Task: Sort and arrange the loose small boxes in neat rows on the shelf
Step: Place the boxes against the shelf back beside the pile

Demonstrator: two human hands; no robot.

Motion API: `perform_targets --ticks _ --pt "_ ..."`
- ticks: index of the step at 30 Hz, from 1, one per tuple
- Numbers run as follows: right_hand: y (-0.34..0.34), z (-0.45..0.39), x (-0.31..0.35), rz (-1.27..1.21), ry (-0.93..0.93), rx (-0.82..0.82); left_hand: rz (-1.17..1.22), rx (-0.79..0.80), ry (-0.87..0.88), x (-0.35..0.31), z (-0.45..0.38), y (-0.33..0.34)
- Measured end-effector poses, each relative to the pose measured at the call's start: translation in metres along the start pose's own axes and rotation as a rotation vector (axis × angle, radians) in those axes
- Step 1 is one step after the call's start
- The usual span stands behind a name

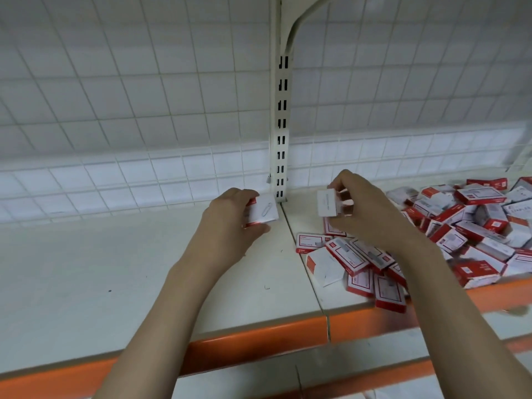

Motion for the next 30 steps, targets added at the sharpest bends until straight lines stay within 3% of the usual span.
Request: perform_targets --ticks 17,30 --pt "0.051 0.006 0.041 0.004 -0.133 0.014 -0.134 -0.163 -0.072 0.047 0.042 -0.038" --pt "0.060 0.002 0.054 0.036 -0.128 -0.020 0.056 -0.298 -0.177 0.064 0.061 -0.069"
Point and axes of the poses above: each hand's wrist, its own z-axis away from the middle knuckle, its own y-axis out of the palm, x = y × z, the point moved 10 cm from there along -z, towards the middle knuckle, and after that the axes turned 8 degrees about -z, right-handed, at the moved point
